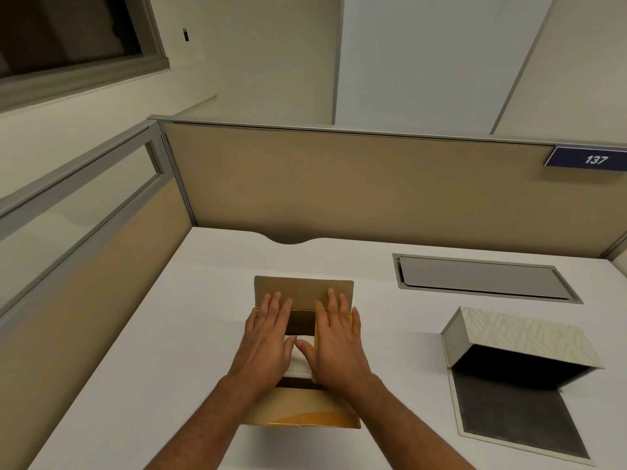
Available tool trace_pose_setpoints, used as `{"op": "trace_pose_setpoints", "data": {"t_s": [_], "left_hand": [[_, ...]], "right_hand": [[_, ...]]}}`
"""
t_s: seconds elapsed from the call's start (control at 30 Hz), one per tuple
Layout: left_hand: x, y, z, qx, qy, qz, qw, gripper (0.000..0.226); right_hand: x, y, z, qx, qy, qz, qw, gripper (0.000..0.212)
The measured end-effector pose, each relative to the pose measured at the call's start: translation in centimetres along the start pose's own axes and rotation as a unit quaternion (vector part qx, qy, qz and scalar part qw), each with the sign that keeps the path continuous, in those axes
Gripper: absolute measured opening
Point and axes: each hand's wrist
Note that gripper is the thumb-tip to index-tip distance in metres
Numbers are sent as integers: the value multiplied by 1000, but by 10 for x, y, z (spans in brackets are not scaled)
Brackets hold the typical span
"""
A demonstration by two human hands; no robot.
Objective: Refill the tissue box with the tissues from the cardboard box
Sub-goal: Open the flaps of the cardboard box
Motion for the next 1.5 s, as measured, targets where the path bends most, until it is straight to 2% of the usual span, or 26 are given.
{"op": "trace_pose_setpoints", "data": {"t_s": [0.13, 0.23, 0.4, 0.53, 0.67, 0.77, 0.83, 0.87, 0.93, 1.0, 1.07, 1.17, 1.3, 1.5], "left_hand": [[4, -5, -3, -19, -49, -15, 998, 77], [5, -6, 1, -23, -41, -8, 999, 73], [-18, 2, 2, -51, 91, 64, 993, 58], [-38, -15, 5, -52, 126, 45, 990, 58], [-44, -49, 17, -31, 108, -10, 994, 63], [-39, -70, 29, -33, 55, -58, 996, 68], [-31, -74, 36, -37, 8, -104, 994, 71], [-26, -74, 39, -41, -1, -123, 992, 70], [-20, -69, 44, -50, 15, -133, 990, 58], [-12, -62, 47, -91, 34, -90, 991, 55], [-4, -55, 45, -140, 5, -17, 990, 62], [-1, -49, 44, -190, -37, 86, 977, 63], [4, -45, 46, -212, -30, 199, 956, 56], [11, -38, 47, -216, 13, 241, 946, 51]], "right_hand": [[10, 1, -7, 32, -65, 30, 997, 96], [14, -1, -2, 45, -70, 23, 996, 89], [-11, -9, 3, 75, -7, -95, 993, 67], [-35, 9, 5, 114, 33, -184, 976, 58], [-44, 40, 8, 95, 93, -117, 984, 45], [-37, 64, 13, 69, 129, -63, 987, 44], [-28, 75, 18, 63, 157, -36, 985, 33], [-26, 77, 20, 70, 150, -29, 986, 35], [-18, 80, 24, 93, 98, -38, 990, 62], [-13, 79, 29, 121, 50, -43, 990, 67], [-5, 76, 33, 151, -3, -91, 984, 72], [4, 68, 38, 207, -84, -207, 953, 80], [7, 57, 40, 258, -148, -310, 903, 71], [39, 62, 37, 287, -144, -417, 851, 81]]}}
Point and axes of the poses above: each hand's wrist, its own z-axis away from the middle knuckle, its own x-axis out of the palm, y = z × x, and after that the axes turned 12 degrees about x, right-handed
